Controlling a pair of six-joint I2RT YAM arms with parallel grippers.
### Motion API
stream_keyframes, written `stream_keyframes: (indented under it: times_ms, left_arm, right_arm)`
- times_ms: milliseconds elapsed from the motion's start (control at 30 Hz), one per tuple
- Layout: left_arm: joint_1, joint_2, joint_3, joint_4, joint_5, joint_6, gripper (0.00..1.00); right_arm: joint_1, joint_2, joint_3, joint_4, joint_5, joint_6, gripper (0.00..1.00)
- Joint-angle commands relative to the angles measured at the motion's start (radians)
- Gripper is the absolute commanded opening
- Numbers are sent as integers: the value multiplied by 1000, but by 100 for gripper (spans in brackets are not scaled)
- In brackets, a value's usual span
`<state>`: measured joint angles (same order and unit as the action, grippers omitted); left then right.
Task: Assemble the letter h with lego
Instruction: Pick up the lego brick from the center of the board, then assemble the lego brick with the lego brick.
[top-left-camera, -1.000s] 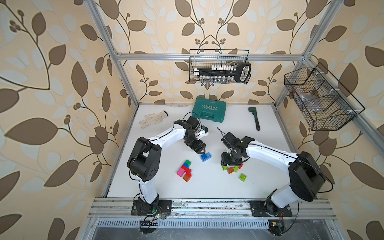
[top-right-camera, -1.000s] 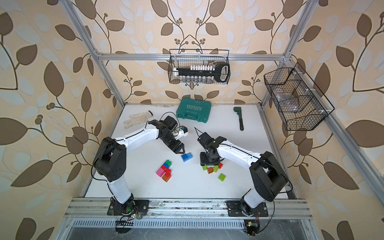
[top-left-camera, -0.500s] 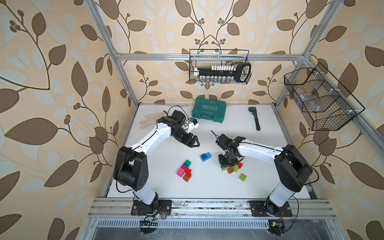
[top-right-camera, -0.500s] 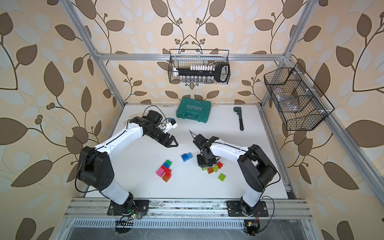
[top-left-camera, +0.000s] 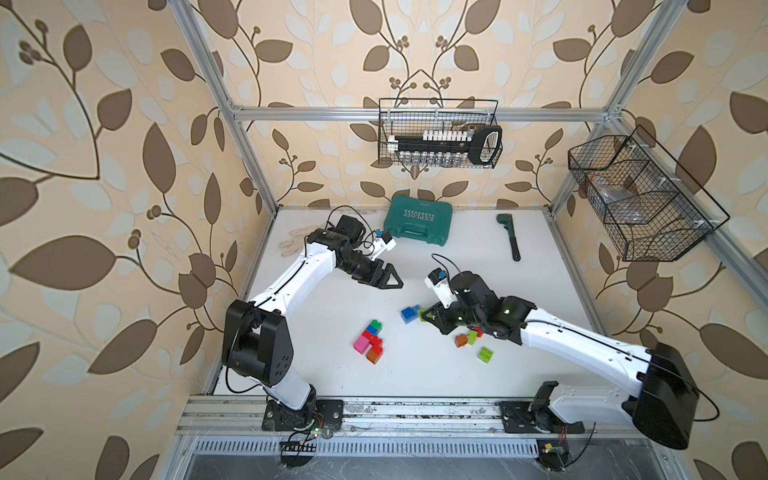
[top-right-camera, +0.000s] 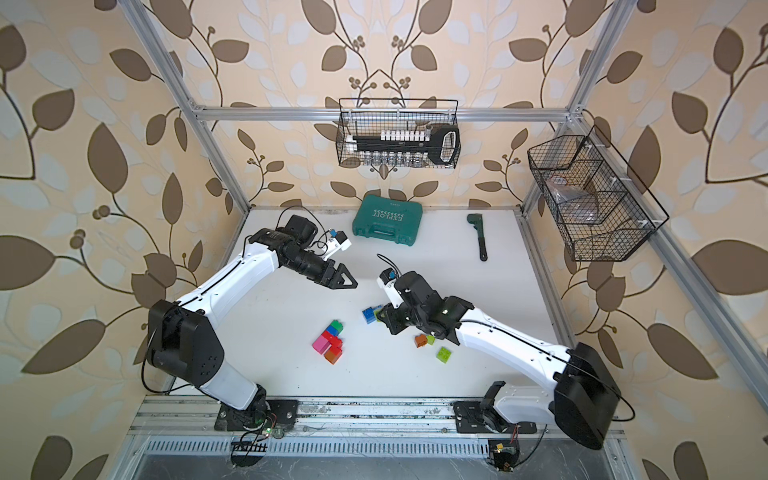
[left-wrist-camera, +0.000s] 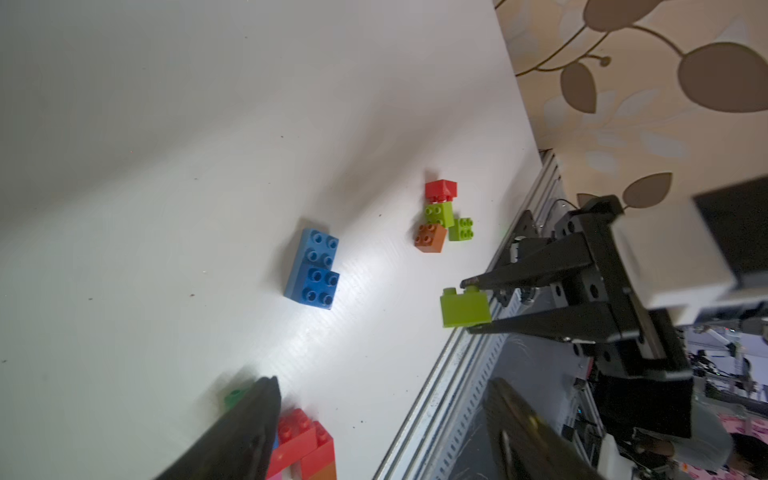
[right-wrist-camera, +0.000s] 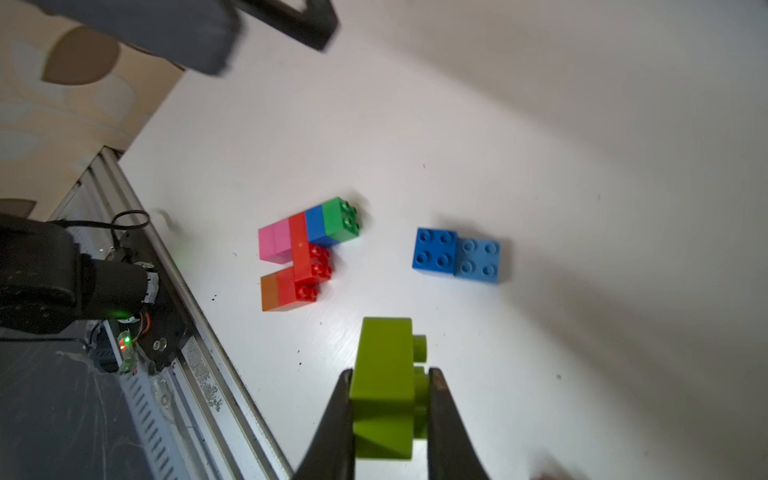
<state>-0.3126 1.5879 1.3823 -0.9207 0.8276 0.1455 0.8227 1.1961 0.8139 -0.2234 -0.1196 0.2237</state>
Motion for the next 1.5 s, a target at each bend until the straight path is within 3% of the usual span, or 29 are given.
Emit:
stream_keyframes:
  times_ms: [0,167,267,367,533,600,800,933,1100,1267,1467]
  left_arm:
    - [2,-37,19,-60,158,-31,80]
    - [1,-24,26,-143,335,42,81]
    - [1,-36,12,-175,382,125,81]
    - [0,-48,-1,-235,405,271,82]
    - [-49,-85,38,-335,275,573,82]
    - [-83,-109,29,-347,224,693,84]
    - [-178,-42,82,-505,211,981,84]
    - [-265,-14,82,-501,109,1002,85]
    - [-283,15,81,-498,102,1003,84]
    - [-329,45,87,-497,66,989,74]
    - [-355,60,111,-526,76,993,54]
  right_arm:
    - [46,-58,-98,257,7,-298,18]
    - [114,-131,-242,552,25,-611,13]
    - [115,-151,-247,583,18,-686,14]
    - [115,-184,-269,587,-74,-815,14]
    - [114,-251,-308,495,-277,-1133,11]
    - [115,-250,-275,423,-289,-1171,11]
    - [121,-211,-205,319,-303,-1259,11]
    - [137,-198,-179,287,-263,-1300,10]
    - [139,-207,-179,289,-257,-1333,10]
    - [140,-207,-155,259,-279,-1358,10]
    - [141,-200,-146,246,-273,-1381,11]
